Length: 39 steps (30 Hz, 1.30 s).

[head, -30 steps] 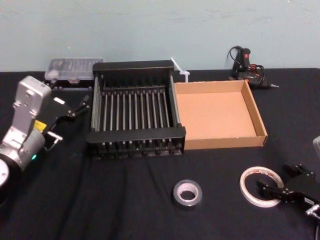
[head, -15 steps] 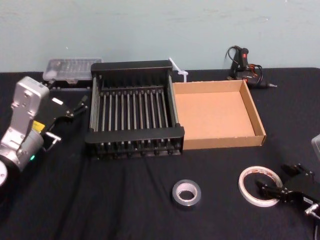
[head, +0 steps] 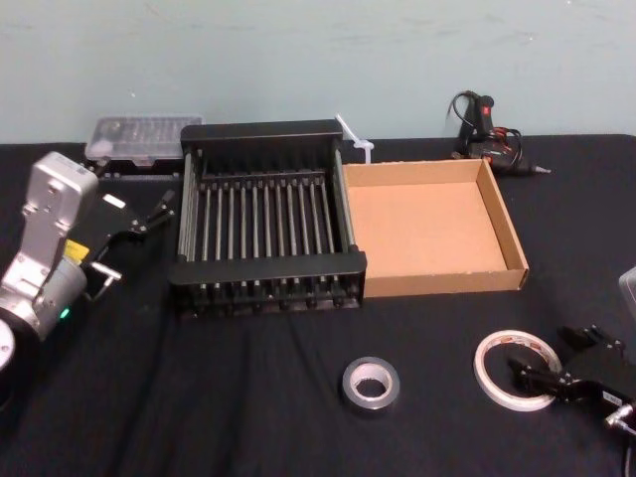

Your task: Pick up the white tape and place it into the black box , Pick up the silver tape and place it into the brown box.

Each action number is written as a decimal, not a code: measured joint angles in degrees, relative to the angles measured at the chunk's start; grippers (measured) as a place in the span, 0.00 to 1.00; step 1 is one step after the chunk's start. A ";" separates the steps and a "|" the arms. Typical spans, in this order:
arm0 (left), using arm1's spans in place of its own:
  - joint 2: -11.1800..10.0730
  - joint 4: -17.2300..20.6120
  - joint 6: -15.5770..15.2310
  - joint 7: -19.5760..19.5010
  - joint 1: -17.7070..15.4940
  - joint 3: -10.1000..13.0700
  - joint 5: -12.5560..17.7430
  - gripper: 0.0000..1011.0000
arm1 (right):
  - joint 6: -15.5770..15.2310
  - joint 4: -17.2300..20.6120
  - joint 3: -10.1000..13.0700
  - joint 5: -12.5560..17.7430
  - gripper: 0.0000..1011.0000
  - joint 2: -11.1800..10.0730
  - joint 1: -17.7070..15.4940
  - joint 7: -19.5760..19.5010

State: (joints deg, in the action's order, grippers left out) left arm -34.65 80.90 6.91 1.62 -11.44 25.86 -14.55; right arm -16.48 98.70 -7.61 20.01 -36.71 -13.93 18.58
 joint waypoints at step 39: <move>0.00 0.00 0.00 0.00 0.00 0.00 0.00 0.99 | 0.04 0.00 -0.02 0.03 0.09 0.00 0.00 -0.04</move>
State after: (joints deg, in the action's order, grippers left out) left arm -34.64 80.90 6.91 1.62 -11.43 25.86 -14.55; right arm -16.44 98.70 -7.64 20.05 -36.70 -13.93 18.54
